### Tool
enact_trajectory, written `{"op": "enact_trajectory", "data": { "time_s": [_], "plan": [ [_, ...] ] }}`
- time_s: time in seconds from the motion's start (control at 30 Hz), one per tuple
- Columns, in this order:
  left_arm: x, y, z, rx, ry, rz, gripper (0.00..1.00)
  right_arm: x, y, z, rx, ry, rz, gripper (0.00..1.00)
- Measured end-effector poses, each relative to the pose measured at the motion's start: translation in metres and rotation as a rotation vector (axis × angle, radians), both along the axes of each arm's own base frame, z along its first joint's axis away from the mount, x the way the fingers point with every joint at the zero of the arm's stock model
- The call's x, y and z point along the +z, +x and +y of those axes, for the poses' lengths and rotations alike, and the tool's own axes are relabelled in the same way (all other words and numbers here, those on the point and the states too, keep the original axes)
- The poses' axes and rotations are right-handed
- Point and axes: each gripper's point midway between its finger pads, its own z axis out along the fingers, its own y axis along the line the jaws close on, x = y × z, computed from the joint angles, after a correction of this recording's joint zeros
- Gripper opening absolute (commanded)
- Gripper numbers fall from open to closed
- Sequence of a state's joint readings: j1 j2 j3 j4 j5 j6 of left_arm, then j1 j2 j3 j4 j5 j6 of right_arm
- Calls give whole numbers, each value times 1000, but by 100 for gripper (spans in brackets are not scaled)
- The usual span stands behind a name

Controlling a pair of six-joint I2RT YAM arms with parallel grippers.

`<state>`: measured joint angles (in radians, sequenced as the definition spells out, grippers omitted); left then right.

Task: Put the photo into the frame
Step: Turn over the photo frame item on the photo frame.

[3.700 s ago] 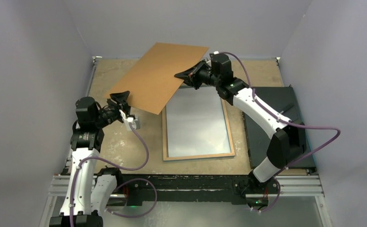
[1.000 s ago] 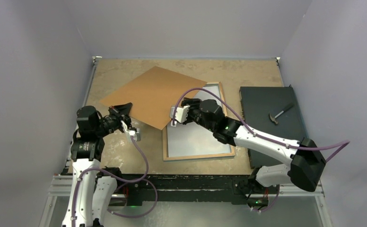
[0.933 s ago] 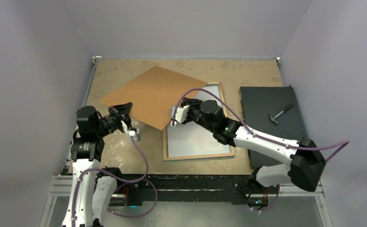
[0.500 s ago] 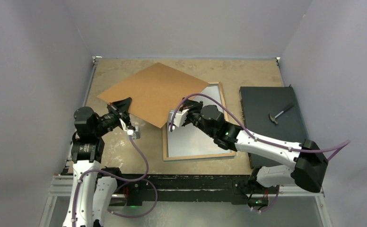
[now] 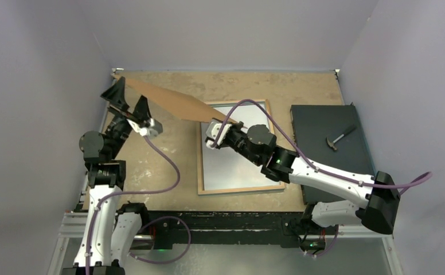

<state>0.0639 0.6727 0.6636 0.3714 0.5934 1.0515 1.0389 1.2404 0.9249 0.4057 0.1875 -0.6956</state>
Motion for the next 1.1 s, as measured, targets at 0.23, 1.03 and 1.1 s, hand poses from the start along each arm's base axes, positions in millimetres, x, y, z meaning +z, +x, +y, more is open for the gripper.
{"op": "enact_trajectory", "data": {
  "time_s": [0.23, 1.03, 1.1],
  "plan": [
    [53, 13, 31, 91, -329, 41, 90, 57, 4, 0, -26, 225, 94, 0],
    [-55, 62, 17, 116, -656, 782, 92, 89, 100, -64, -361, 723, 879, 0],
    [-75, 63, 16, 136, -669, 861, 91, 80, 108, -78, -396, 759, 920, 0]
  ]
}}
